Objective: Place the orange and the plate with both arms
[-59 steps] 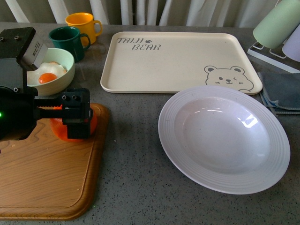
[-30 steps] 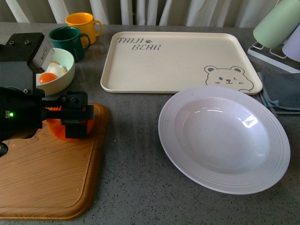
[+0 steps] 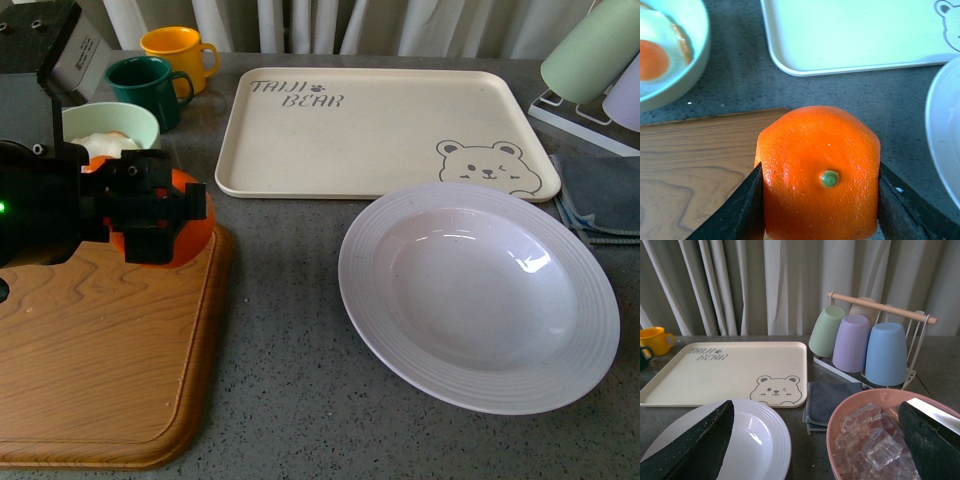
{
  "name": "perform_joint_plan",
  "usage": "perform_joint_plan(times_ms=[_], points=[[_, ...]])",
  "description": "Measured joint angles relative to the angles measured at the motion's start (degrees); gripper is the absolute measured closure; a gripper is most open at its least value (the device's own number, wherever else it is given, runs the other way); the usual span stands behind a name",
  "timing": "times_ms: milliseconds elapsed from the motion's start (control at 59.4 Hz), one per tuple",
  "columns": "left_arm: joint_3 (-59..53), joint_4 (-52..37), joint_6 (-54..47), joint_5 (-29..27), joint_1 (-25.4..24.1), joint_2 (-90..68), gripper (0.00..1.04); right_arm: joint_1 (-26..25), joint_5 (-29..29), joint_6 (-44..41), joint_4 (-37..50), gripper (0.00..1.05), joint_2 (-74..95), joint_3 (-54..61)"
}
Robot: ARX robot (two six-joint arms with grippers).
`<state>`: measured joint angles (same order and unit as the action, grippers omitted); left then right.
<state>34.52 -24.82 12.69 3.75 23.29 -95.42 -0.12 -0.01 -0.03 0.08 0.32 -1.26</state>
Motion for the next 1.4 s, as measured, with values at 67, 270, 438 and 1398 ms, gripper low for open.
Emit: perform_joint_plan(times_ms=[67, 270, 438, 1398], points=[[1.8, -0.9, 0.1, 1.1, 2.3, -0.9, 0.56, 0.0, 0.0, 0.0, 0.0, 0.09, 0.0, 0.0], [6.9, -2.9, 1.8, 2.6, 7.2, -5.6, 0.56, 0.0, 0.0, 0.0, 0.0, 0.09, 0.0, 0.0], [10.6, -3.2, 2.9, 3.7, 10.8, -9.9, 0.56, 0.0, 0.0, 0.0, 0.0, 0.09, 0.0, 0.0], [20.1, -2.6, 7.6, 2.2, 17.9, -20.3, 0.11, 0.0, 0.0, 0.0, 0.0, 0.09, 0.0, 0.0]])
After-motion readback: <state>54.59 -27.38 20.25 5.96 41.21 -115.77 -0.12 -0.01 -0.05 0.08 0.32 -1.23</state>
